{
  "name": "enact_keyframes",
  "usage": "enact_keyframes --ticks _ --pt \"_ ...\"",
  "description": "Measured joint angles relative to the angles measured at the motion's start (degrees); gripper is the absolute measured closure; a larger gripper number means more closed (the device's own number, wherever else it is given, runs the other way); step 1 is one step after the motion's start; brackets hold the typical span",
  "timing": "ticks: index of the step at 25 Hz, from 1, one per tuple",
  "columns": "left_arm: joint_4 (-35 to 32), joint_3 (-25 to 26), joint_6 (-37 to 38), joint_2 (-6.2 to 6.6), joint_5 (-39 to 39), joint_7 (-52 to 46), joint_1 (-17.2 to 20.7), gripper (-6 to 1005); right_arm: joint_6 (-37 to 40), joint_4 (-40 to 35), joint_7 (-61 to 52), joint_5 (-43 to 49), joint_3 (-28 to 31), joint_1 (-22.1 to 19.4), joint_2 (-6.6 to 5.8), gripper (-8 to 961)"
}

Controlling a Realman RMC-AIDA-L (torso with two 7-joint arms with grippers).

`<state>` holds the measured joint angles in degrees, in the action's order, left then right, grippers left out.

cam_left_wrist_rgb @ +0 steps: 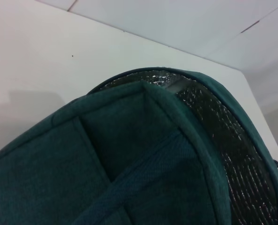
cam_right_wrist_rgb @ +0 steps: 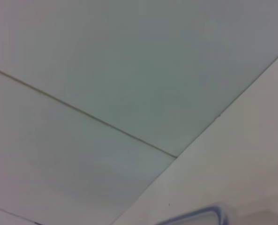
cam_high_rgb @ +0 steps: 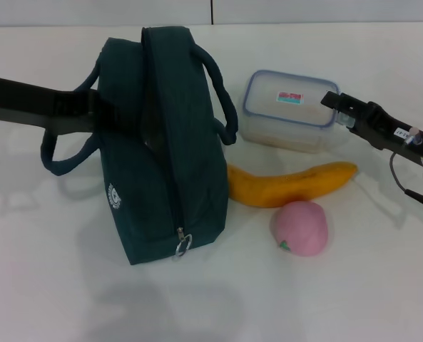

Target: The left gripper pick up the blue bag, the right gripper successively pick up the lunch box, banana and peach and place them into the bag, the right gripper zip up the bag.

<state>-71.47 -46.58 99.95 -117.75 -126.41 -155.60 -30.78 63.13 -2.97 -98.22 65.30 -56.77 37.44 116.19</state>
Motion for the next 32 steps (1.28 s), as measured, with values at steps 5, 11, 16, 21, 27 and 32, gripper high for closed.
enact_keyframes --ticks 5,11,16,21,27,32 --pt "1.7 -0.1 0.1 0.22 -0.1 0.6 -0.5 965 0.2 -0.1 -2.8 -0.7 0.2 -0.1 0.00 383" --pt "2.7 -0.1 0.1 0.40 -0.2 1.2 -0.7 965 0.5 -0.2 -6.4 -1.1 0.3 -0.3 0.00 427" --pt "2.8 -0.1 0.1 0.81 -0.2 1.4 -0.8 965 0.4 -0.1 -8.9 -1.1 0.3 -0.3 0.00 447" --pt "2.8 -0.1 0.2 0.88 -0.2 1.7 -0.8 965 1.1 -0.2 -11.4 -1.1 0.3 -1.4 0.00 496" --pt "2.8 -0.1 0.2 0.88 -0.2 2.3 -0.5 965 2.8 -0.2 -13.1 -1.2 0.3 -1.5 0.00 688" --pt "3.1 -0.1 0.3 0.86 -0.2 2.9 -0.6 965 4.2 -0.2 -13.2 -1.6 0.3 -1.0 0.00 826"
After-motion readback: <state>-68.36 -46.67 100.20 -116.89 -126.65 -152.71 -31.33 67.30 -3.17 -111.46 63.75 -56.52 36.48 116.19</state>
